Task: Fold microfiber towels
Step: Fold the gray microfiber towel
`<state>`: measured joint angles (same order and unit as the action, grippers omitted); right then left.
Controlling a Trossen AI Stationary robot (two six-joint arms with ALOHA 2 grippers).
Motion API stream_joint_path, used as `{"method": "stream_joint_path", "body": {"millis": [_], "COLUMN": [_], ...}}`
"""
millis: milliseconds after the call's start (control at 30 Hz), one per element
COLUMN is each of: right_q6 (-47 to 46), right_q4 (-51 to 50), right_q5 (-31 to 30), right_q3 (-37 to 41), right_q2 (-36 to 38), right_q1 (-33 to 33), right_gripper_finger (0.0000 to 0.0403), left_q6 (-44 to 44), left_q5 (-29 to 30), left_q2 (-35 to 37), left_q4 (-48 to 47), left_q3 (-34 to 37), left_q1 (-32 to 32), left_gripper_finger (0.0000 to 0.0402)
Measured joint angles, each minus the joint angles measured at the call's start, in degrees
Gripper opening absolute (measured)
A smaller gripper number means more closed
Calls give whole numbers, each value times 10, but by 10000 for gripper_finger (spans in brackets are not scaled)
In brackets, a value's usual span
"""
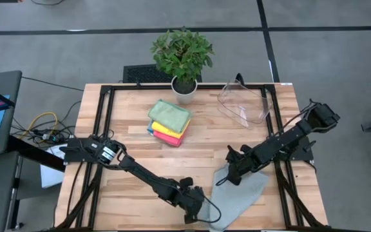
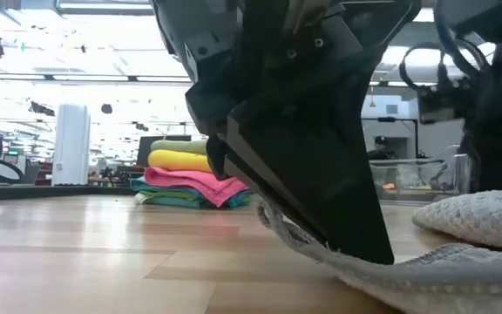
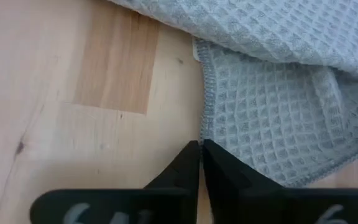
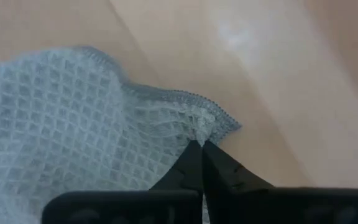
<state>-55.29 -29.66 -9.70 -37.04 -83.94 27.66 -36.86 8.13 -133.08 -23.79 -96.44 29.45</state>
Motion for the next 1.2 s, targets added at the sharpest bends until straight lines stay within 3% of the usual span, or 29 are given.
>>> {"method": "stream_joint_path", "body": {"millis": [167, 267, 533, 700, 1000, 1200], "right_q6": [3, 12, 17, 17, 62, 105], "right_q4": [-32, -43, -88, -99, -258, -318], "right_q5": [-15, -28, -85, -122, -259, -325], "right_q3": [-19, -31, -43, -58, -206, -286], "right_q2": [38, 70, 143, 179, 246, 247], "right_q1": [-19, -24, -52, -54, -53, -59], "right_gripper_finger": [13, 10, 8, 8, 8, 8], "left_q6": [-13, 4, 32, 27, -45, -26], "left_q5": [-8, -4, 93, 121, 244, 271], "left_q2": [11, 38, 147, 219, 389, 474], "left_q4": [-22, -85, -279, -363, -555, -601], "left_q3": [-1, 3, 2, 3, 2, 1], "left_q1": [-2, -2, -24, -31, -55, -94], "left_gripper_finger": [5, 2, 0, 0, 0, 0]}}
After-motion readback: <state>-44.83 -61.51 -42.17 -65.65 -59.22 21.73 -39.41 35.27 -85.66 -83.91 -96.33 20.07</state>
